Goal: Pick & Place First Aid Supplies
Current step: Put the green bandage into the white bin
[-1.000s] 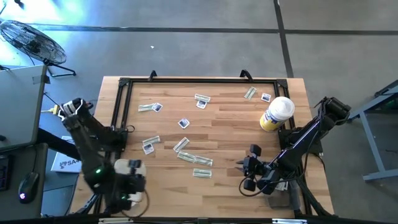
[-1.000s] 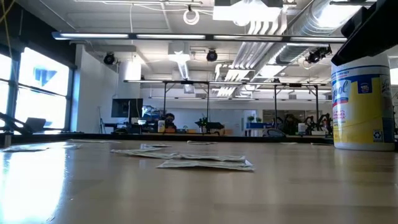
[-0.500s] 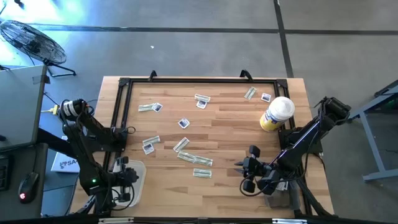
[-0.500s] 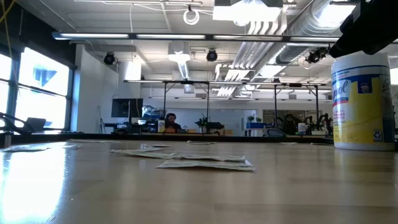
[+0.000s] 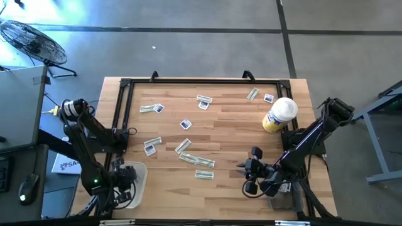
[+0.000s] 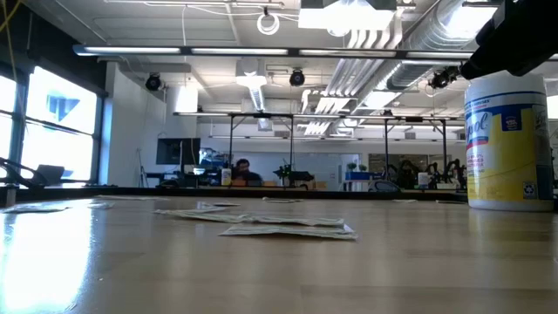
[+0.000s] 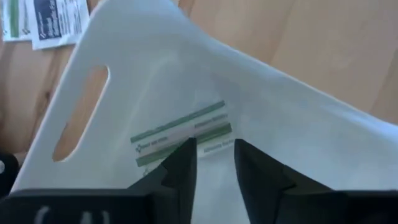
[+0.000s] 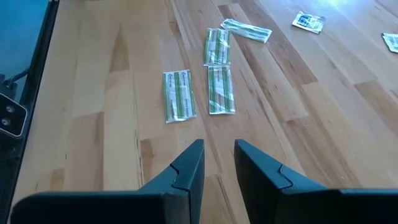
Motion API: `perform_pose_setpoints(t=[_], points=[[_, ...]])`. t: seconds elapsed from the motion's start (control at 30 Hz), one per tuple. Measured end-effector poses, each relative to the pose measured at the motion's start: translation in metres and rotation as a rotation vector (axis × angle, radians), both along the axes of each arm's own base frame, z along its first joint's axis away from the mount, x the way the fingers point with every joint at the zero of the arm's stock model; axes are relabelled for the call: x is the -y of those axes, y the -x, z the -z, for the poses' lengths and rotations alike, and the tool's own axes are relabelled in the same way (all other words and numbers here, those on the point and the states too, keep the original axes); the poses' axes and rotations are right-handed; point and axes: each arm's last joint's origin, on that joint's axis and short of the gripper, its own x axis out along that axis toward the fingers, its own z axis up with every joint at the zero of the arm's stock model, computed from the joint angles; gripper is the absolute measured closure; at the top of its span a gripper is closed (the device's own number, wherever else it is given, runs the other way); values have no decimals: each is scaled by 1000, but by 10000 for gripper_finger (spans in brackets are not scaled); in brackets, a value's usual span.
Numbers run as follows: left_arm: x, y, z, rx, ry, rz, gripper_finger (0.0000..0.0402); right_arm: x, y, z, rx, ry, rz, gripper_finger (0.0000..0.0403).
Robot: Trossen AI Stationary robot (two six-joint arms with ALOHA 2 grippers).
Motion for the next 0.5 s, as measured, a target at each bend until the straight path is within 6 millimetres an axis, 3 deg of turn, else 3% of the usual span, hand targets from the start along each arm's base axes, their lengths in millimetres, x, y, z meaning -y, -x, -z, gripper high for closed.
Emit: perform_pose_setpoints(t=[0.1,0.23,0.4,0.5], points=[[-7,-5,-9,50,22,-33,281,0,0,0,3,23,-5,320],[-21,-20,-30,258,21,-86,280,3,-2,-1,27,64,20,320],[-34,-45,-54,577,-85,-105,279,8,-7,-1,33,73,49,320],[-33,-65,-57,634,-159,-39,279,10,-9,-1,27,61,50,320]])
